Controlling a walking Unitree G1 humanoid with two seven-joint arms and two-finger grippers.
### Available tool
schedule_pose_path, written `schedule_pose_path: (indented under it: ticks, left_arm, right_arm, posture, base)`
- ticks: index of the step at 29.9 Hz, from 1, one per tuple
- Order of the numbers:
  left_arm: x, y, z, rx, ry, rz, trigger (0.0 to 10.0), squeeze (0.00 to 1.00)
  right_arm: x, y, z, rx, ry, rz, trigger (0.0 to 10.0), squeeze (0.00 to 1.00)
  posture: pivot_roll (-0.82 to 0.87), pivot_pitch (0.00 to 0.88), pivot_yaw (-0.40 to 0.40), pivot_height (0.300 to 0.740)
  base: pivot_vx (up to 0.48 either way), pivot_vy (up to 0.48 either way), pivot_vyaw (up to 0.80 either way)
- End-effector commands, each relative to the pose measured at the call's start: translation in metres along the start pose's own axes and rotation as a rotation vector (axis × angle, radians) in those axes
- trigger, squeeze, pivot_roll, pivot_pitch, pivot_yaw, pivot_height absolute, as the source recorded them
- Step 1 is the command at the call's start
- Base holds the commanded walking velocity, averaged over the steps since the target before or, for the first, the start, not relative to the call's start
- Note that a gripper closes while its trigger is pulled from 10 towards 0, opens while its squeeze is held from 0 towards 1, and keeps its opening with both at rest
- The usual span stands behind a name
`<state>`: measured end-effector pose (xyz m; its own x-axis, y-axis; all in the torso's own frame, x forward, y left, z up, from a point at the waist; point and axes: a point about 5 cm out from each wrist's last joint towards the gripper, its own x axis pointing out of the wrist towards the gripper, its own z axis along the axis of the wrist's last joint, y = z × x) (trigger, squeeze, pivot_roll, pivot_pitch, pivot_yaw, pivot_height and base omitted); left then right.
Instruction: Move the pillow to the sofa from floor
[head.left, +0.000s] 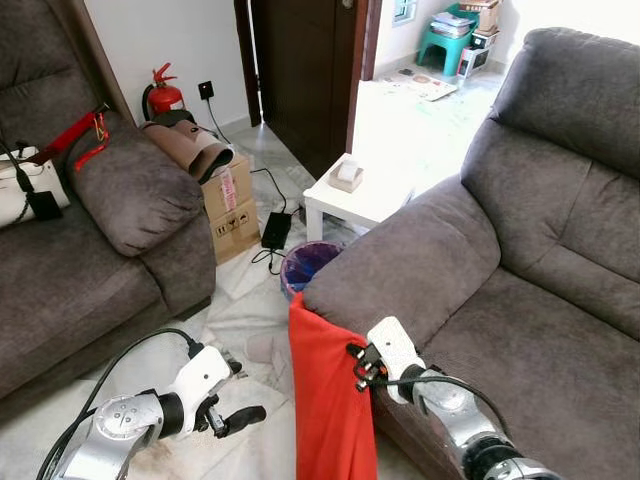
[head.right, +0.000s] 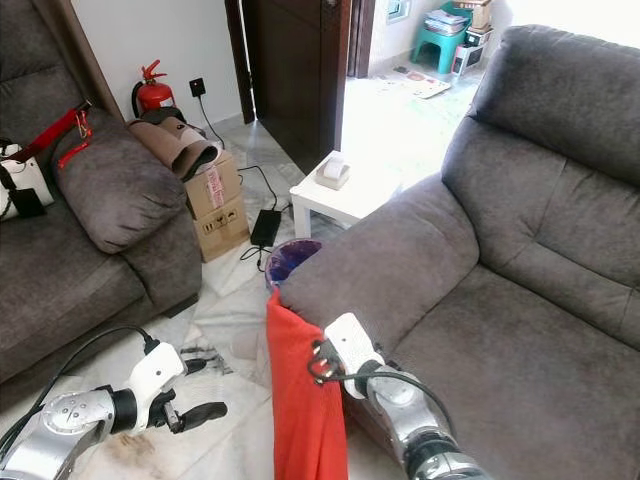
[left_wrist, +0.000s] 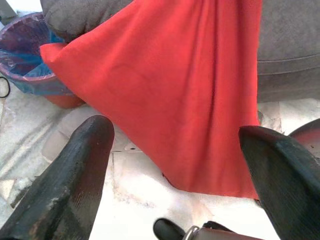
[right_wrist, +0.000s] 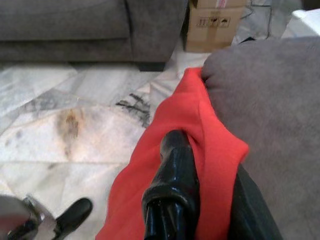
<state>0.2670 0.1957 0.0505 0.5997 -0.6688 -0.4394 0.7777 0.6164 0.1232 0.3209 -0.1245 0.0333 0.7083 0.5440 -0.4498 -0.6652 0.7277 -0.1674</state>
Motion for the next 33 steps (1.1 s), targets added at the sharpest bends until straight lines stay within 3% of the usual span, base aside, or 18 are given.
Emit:
schedule_pose_path:
  ticks: [1, 6, 10, 12, 14, 17, 20, 21, 26, 27, 28, 29, 33]
  left_arm:
    - [-0.004, -0.003, -0.01, -0.026, 0.043, -0.012, 10.0, 0.0]
    - [-0.003, -0.007, -0.016, -0.063, 0.043, 0.018, 10.0, 0.0]
    - [0.0, -0.001, -0.017, -0.124, -0.013, 0.199, 10.0, 0.0]
    - [0.0, 0.004, -0.019, -0.203, -0.064, 0.33, 10.0, 0.0]
    - [-0.002, 0.009, -0.026, -0.34, -0.117, 0.484, 10.0, 0.0]
    - [-0.012, 0.014, -0.054, -0.482, -0.042, 0.723, 10.0, 0.0]
    - [-0.018, 0.012, -0.068, -0.534, 0.007, 0.807, 10.0, 0.0]
    - [-0.022, 0.006, -0.082, -0.627, 0.033, 0.879, 10.0, 0.0]
    - [-0.029, -0.004, -0.099, -0.67, 0.096, 0.964, 10.0, 0.0]
    - [-0.03, -0.01, -0.108, -0.745, 0.11, 0.998, 10.0, 0.0]
    - [-0.03, -0.01, -0.108, -0.745, 0.11, 0.998, 10.0, 0.0]
    - [-0.032, -0.017, -0.116, -0.809, 0.134, 1.026, 10.0, 0.0]
    - [-0.03, -0.017, -0.115, -0.79, 0.135, 1.017, 10.0, 0.0]
  right_arm:
    - [-0.001, -0.004, 0.008, -0.031, -0.037, 0.029, 10.0, 0.0]
    - [-0.006, -0.003, -0.004, -0.021, -0.005, 0.023, 10.0, 0.0]
    - [-0.008, -0.005, -0.007, 0.088, -0.065, -0.074, 10.0, 0.0]
    - [-0.009, -0.006, -0.008, 0.158, -0.089, -0.123, 10.0, 0.0]
    - [-0.01, -0.008, -0.012, 0.252, -0.111, -0.193, 10.0, 0.0]
    - [-0.011, -0.007, -0.017, 0.387, -0.134, -0.256, 10.0, 0.0]
    - [-0.011, -0.006, -0.018, 0.455, -0.146, -0.271, 10.0, 0.0]
    - [-0.01, -0.004, -0.02, 0.496, -0.152, -0.268, 10.0, 0.0]
    - [-0.01, -0.002, -0.021, 0.495, -0.151, -0.269, 10.0, 0.0]
    - [-0.009, 0.001, -0.021, 0.55, -0.17, -0.282, 10.0, 0.0]
    - [-0.009, 0.001, -0.021, 0.55, -0.17, -0.282, 10.0, 0.0]
    - [-0.006, 0.005, -0.02, 0.601, -0.186, -0.287, 10.0, 0.0]
    - [-0.004, 0.007, -0.017, 0.651, -0.208, -0.302, 10.0, 0.0]
  posture:
    - [0.17, 0.087, 0.021, 0.74]
    - [0.16, 0.088, 0.021, 0.74]
    - [0.16, 0.089, 0.021, 0.74]
    - [0.16, 0.089, 0.021, 0.74]
    - [0.16, 0.09, 0.018, 0.74]
    - [0.16, 0.091, 0.017, 0.74]
    - [0.16, 0.092, 0.015, 0.74]
    - [0.16, 0.094, 0.015, 0.74]
    - [0.16, 0.095, 0.013, 0.74]
    - [0.15, 0.098, 0.012, 0.74]
    - [0.15, 0.098, 0.012, 0.74]
    - [0.15, 0.099, 0.011, 0.74]
    - [0.16, 0.102, 0.013, 0.74]
  base:
    - [0.0, 0.0, 0.0]
    - [0.0, 0.0, 0.0]
    - [0.0, 0.0, 0.0]
    - [0.0, 0.0, 0.0]
    - [0.0, 0.0, 0.0]
    - [0.0, 0.0, 0.0]
    - [0.0, 0.0, 0.0]
    - [0.0, 0.0, 0.0]
    - [0.0, 0.0, 0.0]
    - [0.0, 0.0, 0.0]
    - [0.0, 0.0, 0.0]
    - [0.0, 0.0, 0.0]
    - [0.0, 0.0, 0.0]
